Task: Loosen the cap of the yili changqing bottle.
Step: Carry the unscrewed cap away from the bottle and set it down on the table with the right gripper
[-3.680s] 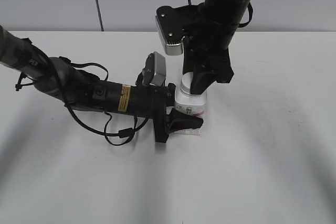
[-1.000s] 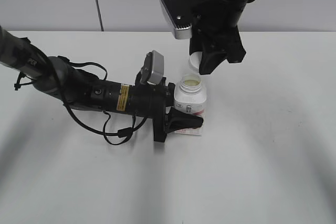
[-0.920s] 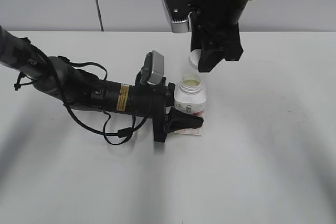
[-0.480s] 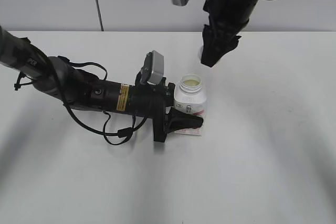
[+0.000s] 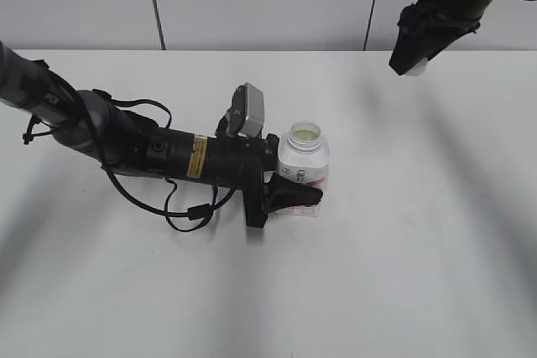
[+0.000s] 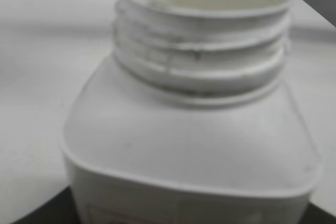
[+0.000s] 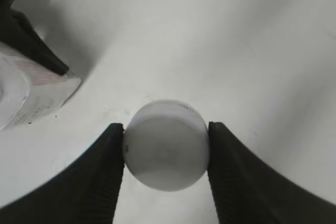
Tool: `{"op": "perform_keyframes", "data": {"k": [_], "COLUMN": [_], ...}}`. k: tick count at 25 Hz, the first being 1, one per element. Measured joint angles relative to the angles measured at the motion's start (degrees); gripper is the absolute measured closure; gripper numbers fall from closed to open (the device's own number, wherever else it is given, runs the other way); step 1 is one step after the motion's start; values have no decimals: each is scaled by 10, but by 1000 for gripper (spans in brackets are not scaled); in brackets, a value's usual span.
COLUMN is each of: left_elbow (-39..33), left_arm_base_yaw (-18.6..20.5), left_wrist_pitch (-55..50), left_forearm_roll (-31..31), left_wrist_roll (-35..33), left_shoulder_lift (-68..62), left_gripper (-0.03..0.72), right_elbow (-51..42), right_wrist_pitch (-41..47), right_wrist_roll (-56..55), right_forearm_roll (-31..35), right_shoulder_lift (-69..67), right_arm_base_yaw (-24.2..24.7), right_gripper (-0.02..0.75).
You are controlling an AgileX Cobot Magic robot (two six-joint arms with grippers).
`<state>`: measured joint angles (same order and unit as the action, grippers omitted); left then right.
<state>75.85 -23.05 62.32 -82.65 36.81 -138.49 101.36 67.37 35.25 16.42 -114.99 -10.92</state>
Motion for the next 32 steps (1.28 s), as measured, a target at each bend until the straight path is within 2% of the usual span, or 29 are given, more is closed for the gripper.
{"op": "perform_keyframes", "data": {"k": [5,17,20,25,32], "left_elbow": [0,0,0,0,0], "left_arm_base_yaw": [0,0,0,-1,-1], "left_wrist_pitch": [-1,-2,-2,-6,-11], "left_forearm_roll": [1,1,2,6,16], "left_wrist_roll": [0,0,0,0,0], "left_shoulder_lift": [0,0,1,1,1], "left_gripper": [302,302,302,302,302], "right_elbow": [-67,-240,-258,-260,-260], "right_wrist_pitch": [-61,-211,-228,-230,-226], "right_wrist_roll": [-43,-161,-198,-272,-285], "right_forearm_roll": [33,34,-2,-98,-112], "right_shoulder_lift": [1,1,1,-13,-47], "right_arm_base_yaw": [43,114,123,124,124], "right_gripper": [351,352,352,352,352]}}
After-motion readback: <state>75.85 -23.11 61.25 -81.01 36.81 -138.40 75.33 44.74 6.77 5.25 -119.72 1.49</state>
